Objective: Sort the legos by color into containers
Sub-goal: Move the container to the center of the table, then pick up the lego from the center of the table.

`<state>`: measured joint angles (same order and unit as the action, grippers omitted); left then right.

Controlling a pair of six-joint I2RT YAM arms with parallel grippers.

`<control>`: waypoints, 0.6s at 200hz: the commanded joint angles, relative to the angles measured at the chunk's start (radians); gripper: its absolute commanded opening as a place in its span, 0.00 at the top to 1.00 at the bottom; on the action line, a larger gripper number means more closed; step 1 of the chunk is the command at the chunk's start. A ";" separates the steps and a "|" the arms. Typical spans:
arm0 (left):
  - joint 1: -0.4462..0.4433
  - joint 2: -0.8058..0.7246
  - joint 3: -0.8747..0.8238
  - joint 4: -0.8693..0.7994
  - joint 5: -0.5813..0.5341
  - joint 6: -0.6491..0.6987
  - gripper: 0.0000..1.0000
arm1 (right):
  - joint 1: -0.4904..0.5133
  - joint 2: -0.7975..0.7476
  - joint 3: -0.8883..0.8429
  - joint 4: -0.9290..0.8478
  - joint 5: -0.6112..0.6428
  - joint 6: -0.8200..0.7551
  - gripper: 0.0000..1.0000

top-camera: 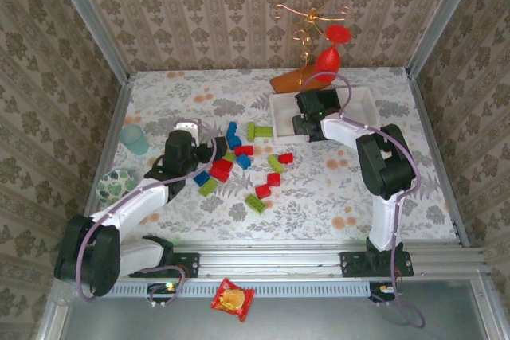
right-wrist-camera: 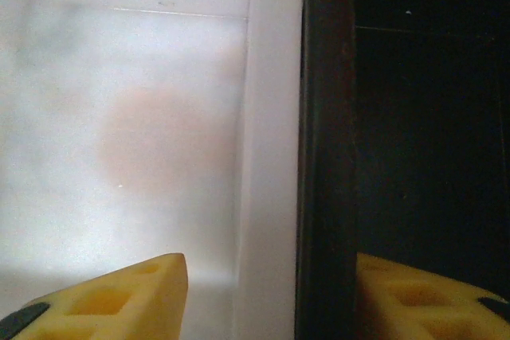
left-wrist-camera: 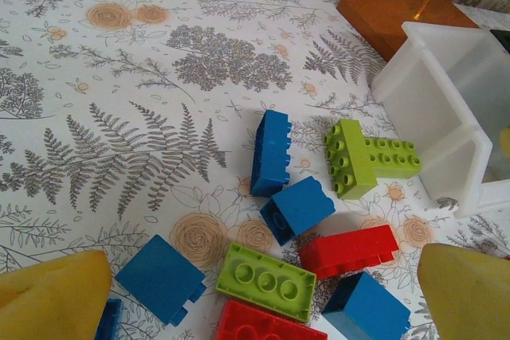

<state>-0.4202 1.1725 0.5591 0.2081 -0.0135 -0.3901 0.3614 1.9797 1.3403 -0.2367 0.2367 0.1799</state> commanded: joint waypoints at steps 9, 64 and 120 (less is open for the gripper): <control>-0.021 0.003 0.033 -0.019 -0.003 -0.013 0.00 | 0.015 -0.167 -0.041 -0.072 0.060 0.043 0.31; -0.067 -0.008 0.020 -0.093 0.030 -0.014 0.00 | 0.177 -0.504 -0.347 -0.138 0.103 0.158 0.22; -0.077 0.009 0.037 -0.089 0.030 -0.001 0.00 | 0.257 -0.381 -0.321 -0.087 -0.053 0.163 0.20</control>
<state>-0.4904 1.1725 0.5644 0.1410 0.0051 -0.3904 0.6140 1.5211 0.9825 -0.3199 0.2501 0.3225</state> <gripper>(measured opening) 0.998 0.800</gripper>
